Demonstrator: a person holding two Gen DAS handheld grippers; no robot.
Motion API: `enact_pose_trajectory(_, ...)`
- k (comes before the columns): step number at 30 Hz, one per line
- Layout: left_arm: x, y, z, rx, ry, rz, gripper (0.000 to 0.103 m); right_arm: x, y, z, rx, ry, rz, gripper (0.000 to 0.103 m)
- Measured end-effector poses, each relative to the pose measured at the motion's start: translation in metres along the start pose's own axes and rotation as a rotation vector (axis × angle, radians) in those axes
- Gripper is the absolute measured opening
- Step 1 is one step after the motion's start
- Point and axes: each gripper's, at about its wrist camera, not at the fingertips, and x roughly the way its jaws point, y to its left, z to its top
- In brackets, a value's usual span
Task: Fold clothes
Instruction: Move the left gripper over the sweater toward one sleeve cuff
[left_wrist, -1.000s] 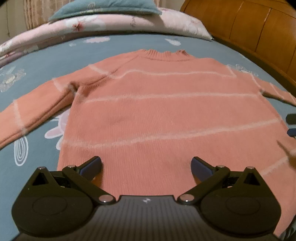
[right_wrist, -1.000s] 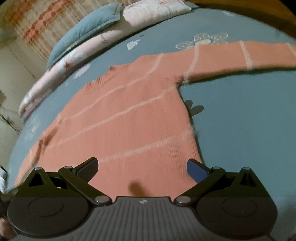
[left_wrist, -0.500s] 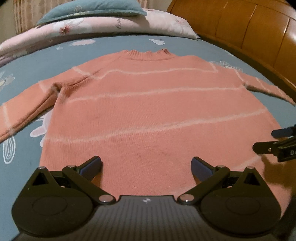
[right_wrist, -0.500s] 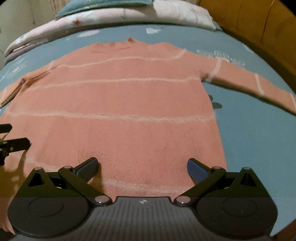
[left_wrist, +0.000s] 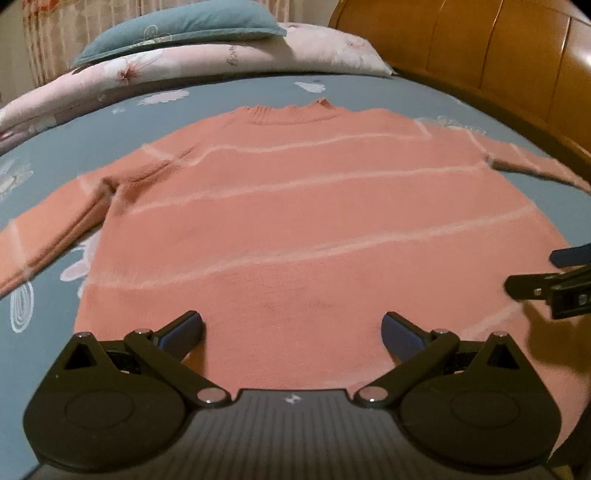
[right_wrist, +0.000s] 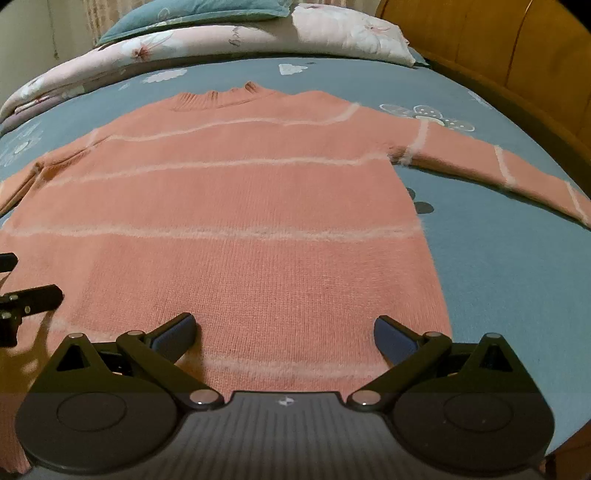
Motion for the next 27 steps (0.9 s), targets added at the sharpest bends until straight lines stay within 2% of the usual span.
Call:
enact_pose_trajectory(9, -0.001, 0.024, -0.008, 0.005, -0.041, -0.082, 0.102, -0.011, 0.008, -0.004, 0.038, -0.076, -0.034, 0.103)
enact_pose_trajectory(12, -0.003, 0.031, -0.013, 0.027, -0.067, -0.115, 0.102, -0.021, 0.017, 0.008, 0.039, -0.178, 0.035, 0.103)
enact_pose_trajectory(16, -0.006, 0.033, -0.011, 0.052, -0.068, -0.129, 0.102, -0.006, 0.03, 0.038, 0.025, -0.228, 0.154, 0.103)
enact_pose_trajectory(20, -0.009, 0.047, -0.001, -0.029, -0.091, -0.155, 0.102, 0.03, 0.028, 0.062, 0.058, -0.208, 0.285, 0.103)
enact_pose_trajectory(23, -0.008, 0.072, 0.014, -0.168, -0.111, -0.21, 0.102, 0.057, 0.015, 0.059, 0.11, -0.191, 0.375, 0.103)
enact_pose_trajectory(25, 0.002, 0.086, 0.038, -0.232, -0.088, -0.245, 0.102, 0.063, 0.007, 0.053, 0.123, -0.227, 0.419, 0.103)
enact_pose_trajectory(27, 0.018, 0.093, 0.071, -0.232, -0.067, -0.247, 0.102, 0.065, 0.009, 0.059, 0.075, -0.214, 0.437, 0.103)
